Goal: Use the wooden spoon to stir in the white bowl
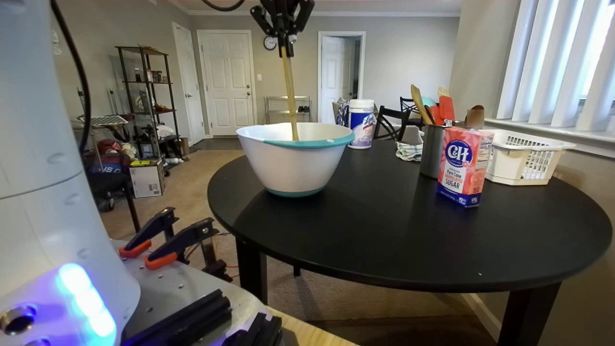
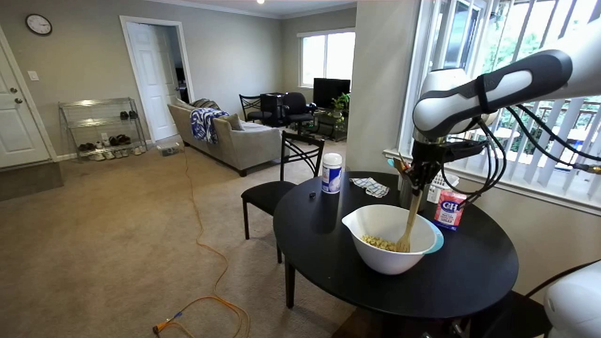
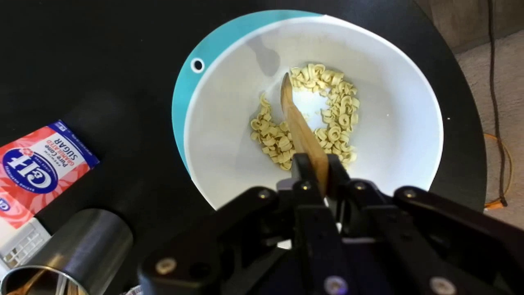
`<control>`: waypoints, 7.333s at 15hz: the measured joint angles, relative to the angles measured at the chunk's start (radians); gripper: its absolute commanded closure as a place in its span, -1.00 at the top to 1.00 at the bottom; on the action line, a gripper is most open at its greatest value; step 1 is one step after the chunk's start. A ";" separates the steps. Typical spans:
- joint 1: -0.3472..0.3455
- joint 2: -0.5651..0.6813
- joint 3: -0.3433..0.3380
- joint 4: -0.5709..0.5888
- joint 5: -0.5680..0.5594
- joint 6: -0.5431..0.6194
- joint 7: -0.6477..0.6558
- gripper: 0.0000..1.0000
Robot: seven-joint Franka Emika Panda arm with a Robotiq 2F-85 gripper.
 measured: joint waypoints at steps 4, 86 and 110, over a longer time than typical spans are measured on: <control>0.001 0.069 -0.013 0.043 0.000 -0.032 0.000 -0.89; 0.037 0.202 -0.120 0.081 0.248 -0.158 -0.121 -0.89; -0.001 0.185 -0.095 0.024 0.110 0.188 0.121 -0.89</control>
